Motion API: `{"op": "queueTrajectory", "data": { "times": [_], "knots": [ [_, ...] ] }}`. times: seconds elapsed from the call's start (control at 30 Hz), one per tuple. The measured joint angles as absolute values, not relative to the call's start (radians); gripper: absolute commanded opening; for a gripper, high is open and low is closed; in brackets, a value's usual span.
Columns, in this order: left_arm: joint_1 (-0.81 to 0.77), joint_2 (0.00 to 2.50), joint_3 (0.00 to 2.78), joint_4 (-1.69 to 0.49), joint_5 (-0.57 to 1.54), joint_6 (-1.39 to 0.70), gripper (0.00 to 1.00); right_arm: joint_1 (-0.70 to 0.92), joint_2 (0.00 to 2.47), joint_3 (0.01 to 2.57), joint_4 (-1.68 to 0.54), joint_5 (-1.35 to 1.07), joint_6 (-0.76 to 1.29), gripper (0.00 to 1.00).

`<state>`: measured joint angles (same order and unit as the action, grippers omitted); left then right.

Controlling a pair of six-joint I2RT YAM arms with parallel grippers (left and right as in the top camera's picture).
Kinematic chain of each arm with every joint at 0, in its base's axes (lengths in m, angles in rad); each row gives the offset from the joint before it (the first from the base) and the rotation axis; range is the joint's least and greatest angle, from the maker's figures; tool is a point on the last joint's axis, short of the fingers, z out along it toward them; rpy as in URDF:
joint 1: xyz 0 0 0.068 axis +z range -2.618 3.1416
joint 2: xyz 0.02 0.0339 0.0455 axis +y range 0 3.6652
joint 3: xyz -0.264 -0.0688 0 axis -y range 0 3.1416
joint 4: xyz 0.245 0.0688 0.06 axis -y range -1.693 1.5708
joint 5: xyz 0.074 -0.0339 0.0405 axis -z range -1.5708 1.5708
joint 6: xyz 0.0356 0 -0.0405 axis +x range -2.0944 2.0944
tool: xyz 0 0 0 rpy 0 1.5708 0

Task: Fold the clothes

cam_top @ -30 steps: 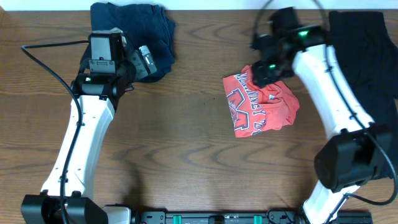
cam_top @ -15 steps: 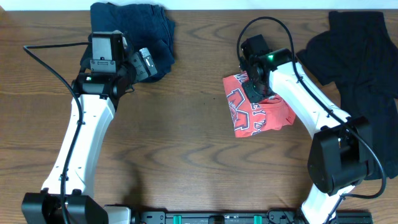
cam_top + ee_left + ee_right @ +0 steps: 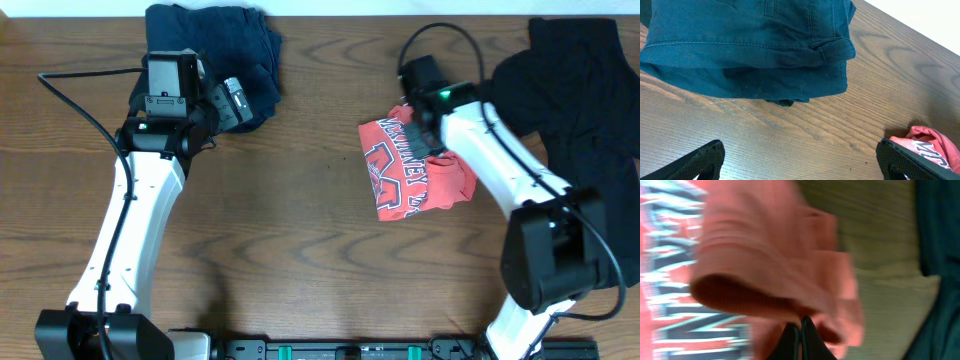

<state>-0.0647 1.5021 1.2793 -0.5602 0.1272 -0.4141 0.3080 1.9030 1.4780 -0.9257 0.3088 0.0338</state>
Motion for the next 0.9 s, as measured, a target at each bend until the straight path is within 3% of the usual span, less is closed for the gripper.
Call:
{"op": "queueTrajectory", "data": {
  "times": [0.1, 0.17, 0.2, 0.27, 0.3, 0.33, 0.6, 0.9],
  "knots": [
    [-0.065, 1.502, 1.279, -0.561, 0.127, -0.414, 0.98, 0.234, 1.887, 1.478, -0.925, 0.294, 0.032, 0.03],
    [-0.065, 1.502, 1.279, -0.561, 0.127, -0.414, 0.98, 0.170, 1.885, 1.478, -0.920, 0.245, 0.018, 0.13],
    [-0.065, 1.502, 1.279, -0.560, 0.127, -0.414, 0.98, 0.142, 1.885, 1.478, -0.918, 0.217, 0.007, 0.25],
    [-0.065, 1.502, 1.279, -0.560, 0.127, -0.414, 0.98, 0.083, 1.885, 1.478, -0.918, 0.150, -0.028, 0.58],
    [-0.065, 1.502, 1.279, -0.560, 0.127, -0.414, 0.98, 0.048, 1.885, 1.478, -0.918, 0.110, -0.038, 0.68],
    [-0.064, 1.502, 1.279, -0.560, 0.127, -0.414, 0.98, 0.028, 1.885, 1.478, -0.918, 0.087, -0.046, 0.71],
    [-0.065, 1.502, 1.279, -0.561, 0.127, -0.414, 0.98, -0.028, 1.884, 1.489, -0.968, -0.148, -0.109, 0.70],
    [-0.064, 1.502, 1.279, -0.560, 0.127, -0.414, 0.98, 0.027, 1.776, 1.590, -1.138, -0.226, -0.129, 0.60]
  ]
}}
